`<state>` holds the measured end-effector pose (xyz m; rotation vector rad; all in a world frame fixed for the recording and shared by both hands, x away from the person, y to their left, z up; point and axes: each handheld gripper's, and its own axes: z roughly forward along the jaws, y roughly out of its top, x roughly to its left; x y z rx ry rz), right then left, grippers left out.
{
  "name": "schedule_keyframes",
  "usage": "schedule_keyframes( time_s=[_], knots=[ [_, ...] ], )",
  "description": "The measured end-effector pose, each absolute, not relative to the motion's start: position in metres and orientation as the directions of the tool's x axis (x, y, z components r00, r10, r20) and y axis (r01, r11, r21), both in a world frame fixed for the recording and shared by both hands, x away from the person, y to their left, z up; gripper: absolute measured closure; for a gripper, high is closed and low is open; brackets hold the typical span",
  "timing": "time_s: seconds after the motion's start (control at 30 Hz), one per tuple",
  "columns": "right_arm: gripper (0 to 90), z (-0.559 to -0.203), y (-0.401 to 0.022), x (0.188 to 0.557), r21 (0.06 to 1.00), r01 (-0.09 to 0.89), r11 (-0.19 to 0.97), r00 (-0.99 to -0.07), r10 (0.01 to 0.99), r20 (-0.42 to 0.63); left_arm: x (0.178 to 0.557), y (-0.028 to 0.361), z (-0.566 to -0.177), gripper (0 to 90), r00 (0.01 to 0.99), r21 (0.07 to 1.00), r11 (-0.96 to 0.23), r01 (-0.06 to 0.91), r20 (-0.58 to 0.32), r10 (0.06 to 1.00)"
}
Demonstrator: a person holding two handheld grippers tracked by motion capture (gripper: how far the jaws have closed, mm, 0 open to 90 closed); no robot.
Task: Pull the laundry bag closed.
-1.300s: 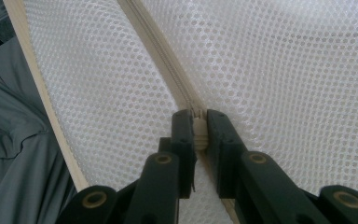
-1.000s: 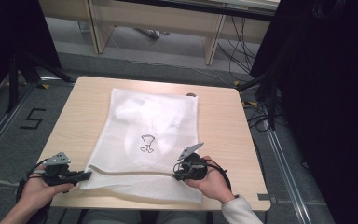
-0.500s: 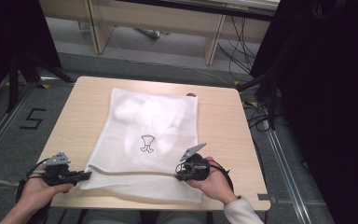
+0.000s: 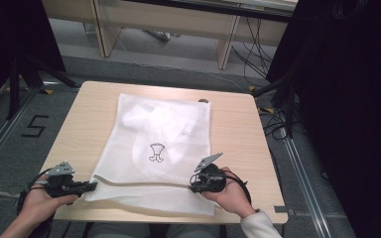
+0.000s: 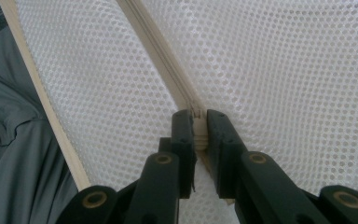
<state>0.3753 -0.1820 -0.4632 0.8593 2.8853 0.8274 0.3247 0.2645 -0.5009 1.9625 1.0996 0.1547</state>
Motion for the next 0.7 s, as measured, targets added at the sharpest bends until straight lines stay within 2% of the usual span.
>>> schedule_keyframes(
  time_s=[0.03, 0.27, 0.53, 0.57, 0.7],
  knots=[
    [82.3, -0.4619, -0.1820, 0.3726, 0.481, 0.537, 0.693, -0.828, 0.543, 0.142, 0.3242, 0.2638, -0.5008, 85.8, 0.598, 0.731, -0.238, 0.640, -0.279, 0.751],
    [82.3, -0.4625, -0.1848, 0.3746, 0.497, 0.503, 0.707, -0.847, 0.517, 0.123, 0.3246, 0.2648, -0.5007, 85.7, 0.604, 0.732, -0.244, 0.636, -0.275, 0.748],
    [82.3, -0.4621, -0.1896, 0.3736, 0.495, 0.511, 0.703, -0.841, 0.528, 0.118, 0.3245, 0.2649, -0.5006, 85.7, 0.600, 0.731, -0.242, 0.639, -0.276, 0.751],
    [82.3, -0.4612, -0.1895, 0.3708, 0.480, 0.546, 0.687, -0.820, 0.554, 0.141, 0.3245, 0.2649, -0.5007, 85.7, 0.600, 0.731, -0.241, 0.638, -0.277, 0.750],
    [82.3, -0.4625, -0.1917, 0.3720, 0.490, 0.531, 0.692, -0.829, 0.545, 0.129, 0.3245, 0.2649, -0.5007, 85.7, 0.601, 0.732, -0.240, 0.637, -0.277, 0.750]
  ],
)
